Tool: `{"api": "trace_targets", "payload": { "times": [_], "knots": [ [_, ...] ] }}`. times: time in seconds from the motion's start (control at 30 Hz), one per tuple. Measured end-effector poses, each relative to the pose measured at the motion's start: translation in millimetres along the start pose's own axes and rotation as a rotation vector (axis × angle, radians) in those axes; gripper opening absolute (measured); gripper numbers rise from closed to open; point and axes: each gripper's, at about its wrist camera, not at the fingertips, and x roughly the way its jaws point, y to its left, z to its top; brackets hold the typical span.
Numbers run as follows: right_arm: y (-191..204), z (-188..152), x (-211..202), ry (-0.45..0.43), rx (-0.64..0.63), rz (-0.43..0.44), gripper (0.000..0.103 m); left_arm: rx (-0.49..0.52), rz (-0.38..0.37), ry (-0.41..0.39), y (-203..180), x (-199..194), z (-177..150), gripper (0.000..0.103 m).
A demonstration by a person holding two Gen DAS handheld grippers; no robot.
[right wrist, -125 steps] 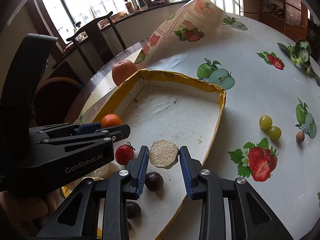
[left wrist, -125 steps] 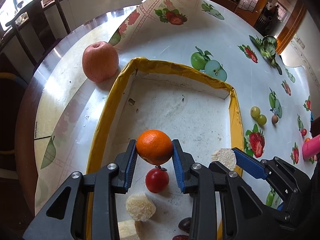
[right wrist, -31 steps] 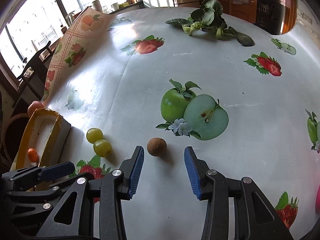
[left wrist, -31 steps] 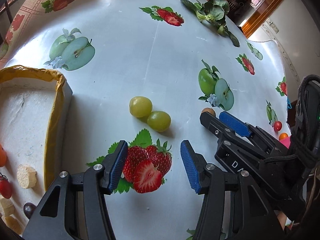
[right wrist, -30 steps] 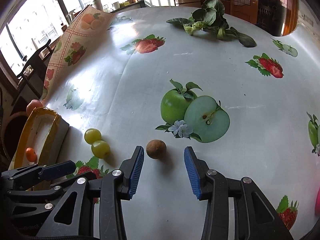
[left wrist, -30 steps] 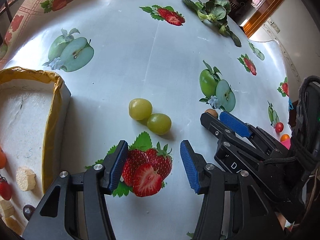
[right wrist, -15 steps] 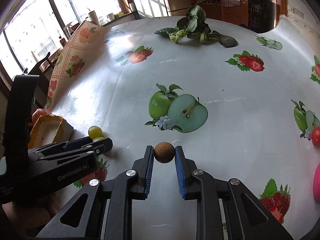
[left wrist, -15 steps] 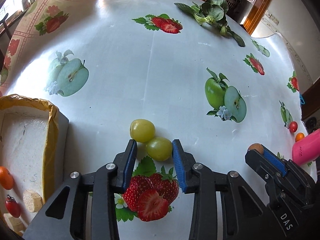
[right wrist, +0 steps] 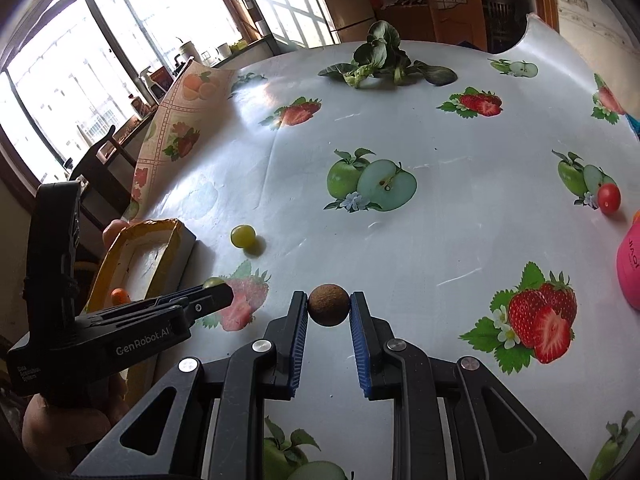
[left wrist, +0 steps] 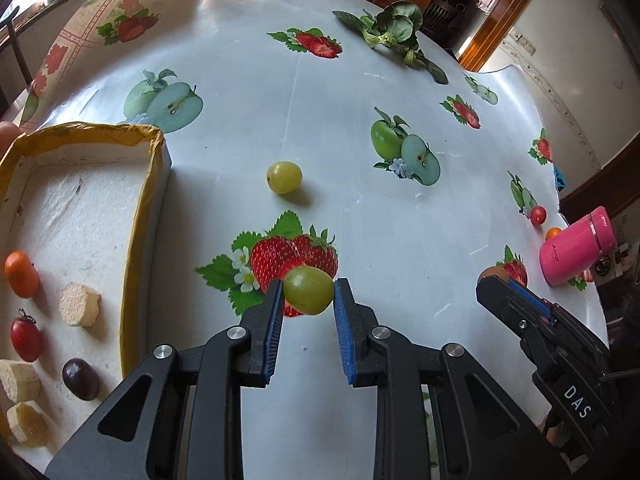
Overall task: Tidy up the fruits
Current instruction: 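Carry the grape with the left tool while the right tool carries the nut over the tray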
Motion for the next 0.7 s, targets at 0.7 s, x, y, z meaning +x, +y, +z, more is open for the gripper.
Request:
{"api": "trace_targets", "payload": {
  "times": [0.7],
  "knots": [
    [70, -30, -49, -0.012, -0.105, 0.024, 0.022, 0.012, 0.087, -0.083, 32, -83, -36, 0.022]
  ]
}}
